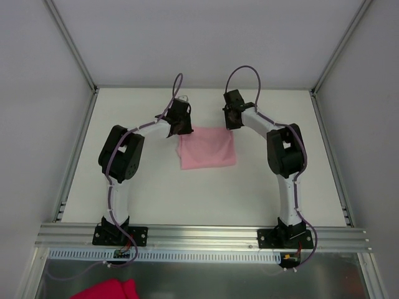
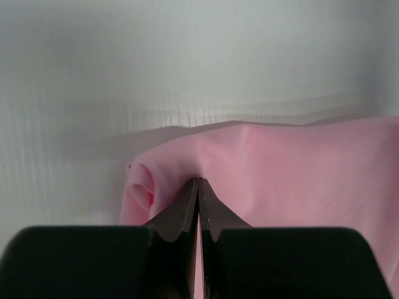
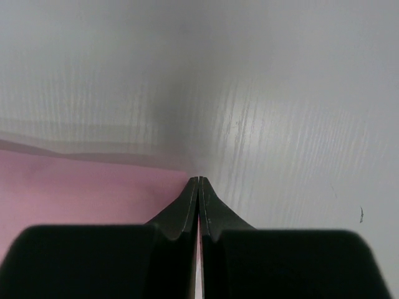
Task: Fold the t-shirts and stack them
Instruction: Fold the long partially folded tshirt into a neat square
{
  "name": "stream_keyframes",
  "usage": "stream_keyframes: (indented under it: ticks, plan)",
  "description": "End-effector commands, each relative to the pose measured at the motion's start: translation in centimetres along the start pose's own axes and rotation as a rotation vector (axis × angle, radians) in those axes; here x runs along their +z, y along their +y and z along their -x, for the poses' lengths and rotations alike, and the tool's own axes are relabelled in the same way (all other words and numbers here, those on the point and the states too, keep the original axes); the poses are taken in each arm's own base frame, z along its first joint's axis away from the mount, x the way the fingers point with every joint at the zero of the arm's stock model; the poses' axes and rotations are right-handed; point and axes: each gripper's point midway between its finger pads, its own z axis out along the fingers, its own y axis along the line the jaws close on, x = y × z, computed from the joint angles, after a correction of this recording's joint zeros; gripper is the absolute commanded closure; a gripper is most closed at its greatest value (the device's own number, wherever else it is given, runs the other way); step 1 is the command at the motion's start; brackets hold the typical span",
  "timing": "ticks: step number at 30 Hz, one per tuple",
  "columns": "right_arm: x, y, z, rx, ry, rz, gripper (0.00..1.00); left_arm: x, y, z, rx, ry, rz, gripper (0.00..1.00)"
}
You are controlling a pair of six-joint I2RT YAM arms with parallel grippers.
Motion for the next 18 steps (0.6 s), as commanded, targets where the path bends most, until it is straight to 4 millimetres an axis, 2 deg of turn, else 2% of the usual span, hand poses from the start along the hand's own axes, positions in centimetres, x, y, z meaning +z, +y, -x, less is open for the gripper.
stream_keyframes:
  ticks: [1, 2, 3, 5, 8, 9, 11, 13, 15, 18]
  plan:
    - [-3.9, -0.5, 2.8, -0.003, -0.118, 0.003, 0.99, 1.0, -0.2, 0.1, -0.06, 0.077, -0.043, 1.0]
    - [-5.7, -0.6, 3.6, 0.007, -0.16, 0.01, 0.99, 1.9, 0.3, -0.5, -0.072, 0.102, -0.038, 1.0]
    - [-5.8, -0.9, 2.5, 0.003, -0.148, 0.005, 0.99, 2.3, 0.3, 0.6, -0.086, 0.092, -0.044, 1.0]
    - [-7.2, -1.1, 2.8, 0.002, -0.182, -0.002, 0.99, 3.1, 0.6, 0.2, -0.111, 0.13, -0.044, 1.0]
    - [-9.6, -1.6, 2.6, 0.016, -0.229, -0.006, 0.99, 3.4, 1.5, 0.3, -0.147, 0.146, -0.034, 1.0]
    - [-11.2, -1.6, 3.0, 0.021, -0.264, 0.002, 0.99, 3.4, 1.7, 0.5, -0.154, 0.143, -0.032, 1.0]
    - [-11.8, -1.3, 2.1, 0.021, -0.271, 0.013, 0.99, 3.3, 2.3, 1.0, -0.16, 0.134, -0.011, 1.0]
    - [-13.1, -0.8, 1.7, 0.023, -0.291, 0.034, 0.99, 3.2, 2.6, 1.1, -0.17, 0.132, -0.019, 1.0]
    - [-14.0, 0.5, 1.1, 0.022, -0.293, 0.079, 0.99, 3.1, 2.4, 1.2, -0.171, 0.129, -0.033, 1.0]
    - [-14.6, 2.6, 0.0, 0.013, -0.288, 0.141, 0.99, 2.5, 1.2, 1.5, -0.17, 0.115, -0.1, 1.0]
